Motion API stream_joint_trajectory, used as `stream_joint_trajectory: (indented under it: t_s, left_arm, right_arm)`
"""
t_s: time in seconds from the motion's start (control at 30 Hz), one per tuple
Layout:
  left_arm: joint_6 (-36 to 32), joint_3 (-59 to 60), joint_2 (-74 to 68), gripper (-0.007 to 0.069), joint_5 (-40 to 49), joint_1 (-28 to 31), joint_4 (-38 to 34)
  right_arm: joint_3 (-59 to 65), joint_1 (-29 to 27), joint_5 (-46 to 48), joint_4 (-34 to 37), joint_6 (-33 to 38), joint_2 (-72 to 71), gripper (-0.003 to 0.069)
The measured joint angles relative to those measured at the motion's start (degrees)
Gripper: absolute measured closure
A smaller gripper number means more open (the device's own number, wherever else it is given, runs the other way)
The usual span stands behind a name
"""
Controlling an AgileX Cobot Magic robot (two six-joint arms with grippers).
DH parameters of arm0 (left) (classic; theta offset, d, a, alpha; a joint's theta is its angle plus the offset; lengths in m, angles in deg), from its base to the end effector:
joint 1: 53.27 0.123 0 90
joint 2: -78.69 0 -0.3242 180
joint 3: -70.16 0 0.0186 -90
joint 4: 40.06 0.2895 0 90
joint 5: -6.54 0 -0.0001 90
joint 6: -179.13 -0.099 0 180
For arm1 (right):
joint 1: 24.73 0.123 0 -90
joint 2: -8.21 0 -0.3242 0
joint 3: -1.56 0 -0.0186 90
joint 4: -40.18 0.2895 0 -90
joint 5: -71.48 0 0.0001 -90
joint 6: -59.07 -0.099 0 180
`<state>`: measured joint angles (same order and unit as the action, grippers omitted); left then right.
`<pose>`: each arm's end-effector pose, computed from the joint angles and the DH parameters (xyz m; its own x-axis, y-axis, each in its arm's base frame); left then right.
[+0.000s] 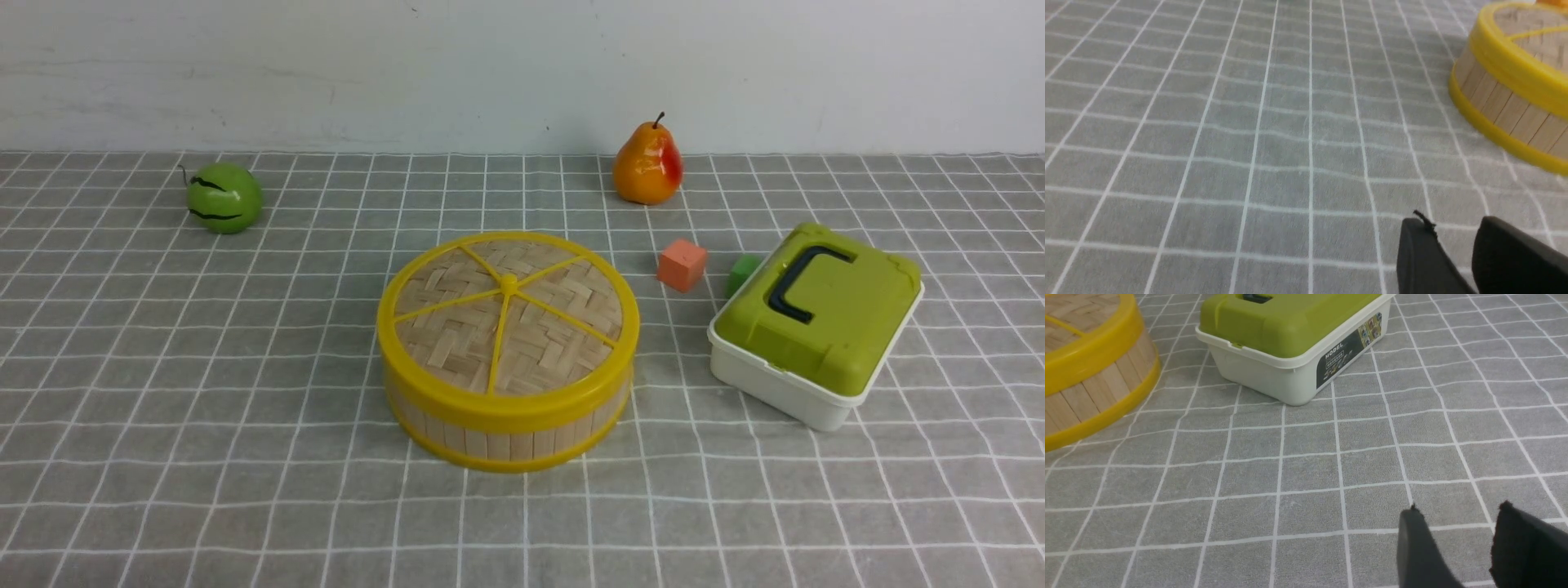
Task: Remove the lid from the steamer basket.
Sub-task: Use the left arm to lift the lid of the steamer
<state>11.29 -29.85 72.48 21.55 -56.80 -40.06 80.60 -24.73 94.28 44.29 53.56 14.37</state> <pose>0.0623 -0.0038 0.1765 -0.2027 -0.1985 -0.9589 0.0193 0.9782 -0.2066 0.0587 0.0028 0.1700 -0.3084 0.1615 -0.9375 0.0237 0.9865 0.1622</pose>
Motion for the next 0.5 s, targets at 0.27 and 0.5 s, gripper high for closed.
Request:
stream_joint_trajectory:
  t_s: [0.27, 0.5]
  left_arm:
    - [-0.3, 0.0, 0.0, 0.0424, -31.5, 0.0, -2.0]
    - [4.4, 0.0, 0.0, 0.0424, -56.7, 0.0, -2.6]
  right_arm:
    - [0.0, 0.0, 0.0, 0.0, 0.0, 0.0, 0.0418]
    - [0.0, 0.0, 0.0, 0.0, 0.0, 0.0, 0.0418]
